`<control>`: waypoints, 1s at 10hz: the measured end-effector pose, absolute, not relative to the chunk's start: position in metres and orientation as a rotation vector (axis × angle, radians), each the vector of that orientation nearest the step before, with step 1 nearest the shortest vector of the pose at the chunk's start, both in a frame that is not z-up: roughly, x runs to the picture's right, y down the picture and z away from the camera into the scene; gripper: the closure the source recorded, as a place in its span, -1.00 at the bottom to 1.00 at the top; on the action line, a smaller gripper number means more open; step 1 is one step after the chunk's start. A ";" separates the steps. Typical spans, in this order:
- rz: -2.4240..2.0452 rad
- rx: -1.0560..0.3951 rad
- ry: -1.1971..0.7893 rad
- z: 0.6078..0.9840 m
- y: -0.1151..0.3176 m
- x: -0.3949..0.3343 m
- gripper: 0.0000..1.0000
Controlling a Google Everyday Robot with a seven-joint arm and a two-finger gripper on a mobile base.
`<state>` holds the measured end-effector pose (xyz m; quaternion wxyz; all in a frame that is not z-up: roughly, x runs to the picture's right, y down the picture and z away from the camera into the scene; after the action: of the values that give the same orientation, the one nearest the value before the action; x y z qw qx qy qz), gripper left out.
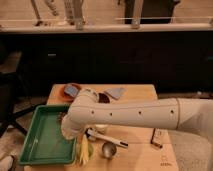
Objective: Place fork in tray
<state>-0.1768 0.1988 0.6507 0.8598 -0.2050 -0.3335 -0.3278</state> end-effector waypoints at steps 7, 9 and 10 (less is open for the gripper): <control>-0.778 -0.468 -0.774 0.676 0.204 -0.222 1.00; -0.774 -0.474 -0.788 0.685 0.202 -0.226 1.00; -0.772 -0.482 -0.804 0.692 0.203 -0.230 1.00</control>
<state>-0.2302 0.2033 0.6916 0.8212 -0.2264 -0.3779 -0.3628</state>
